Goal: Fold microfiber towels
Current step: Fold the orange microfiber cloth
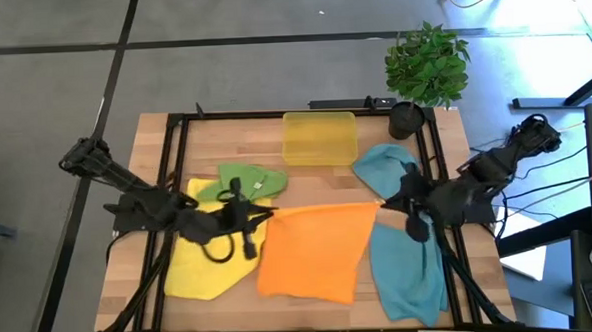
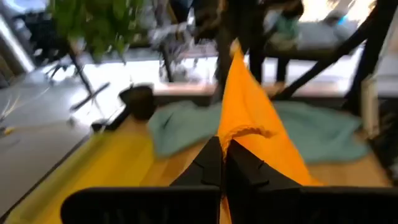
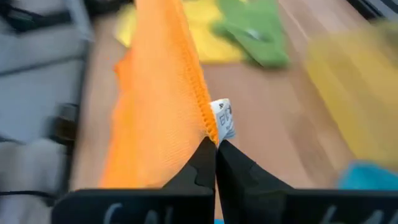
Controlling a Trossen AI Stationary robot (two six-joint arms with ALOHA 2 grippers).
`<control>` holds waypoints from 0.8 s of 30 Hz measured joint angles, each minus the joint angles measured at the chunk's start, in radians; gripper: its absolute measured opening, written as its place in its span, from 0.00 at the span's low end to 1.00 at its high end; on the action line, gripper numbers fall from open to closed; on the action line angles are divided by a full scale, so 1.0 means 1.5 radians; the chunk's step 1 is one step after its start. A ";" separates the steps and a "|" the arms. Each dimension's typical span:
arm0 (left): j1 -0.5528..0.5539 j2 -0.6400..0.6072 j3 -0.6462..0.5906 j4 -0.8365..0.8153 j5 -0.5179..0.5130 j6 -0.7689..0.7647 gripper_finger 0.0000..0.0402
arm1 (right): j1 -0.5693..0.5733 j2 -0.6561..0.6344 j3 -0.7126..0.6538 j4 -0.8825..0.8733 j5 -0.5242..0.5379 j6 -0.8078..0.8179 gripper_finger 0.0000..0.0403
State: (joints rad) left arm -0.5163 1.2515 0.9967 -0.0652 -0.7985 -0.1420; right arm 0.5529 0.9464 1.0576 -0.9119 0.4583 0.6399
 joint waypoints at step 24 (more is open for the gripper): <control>0.292 0.004 -0.233 0.195 0.190 0.070 0.00 | -0.316 0.187 0.000 -0.074 0.077 -0.181 0.00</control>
State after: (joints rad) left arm -0.0786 1.2568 0.6466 0.2274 -0.5138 -0.0369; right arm 0.0791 1.2266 1.0573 -1.0232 0.5743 0.3683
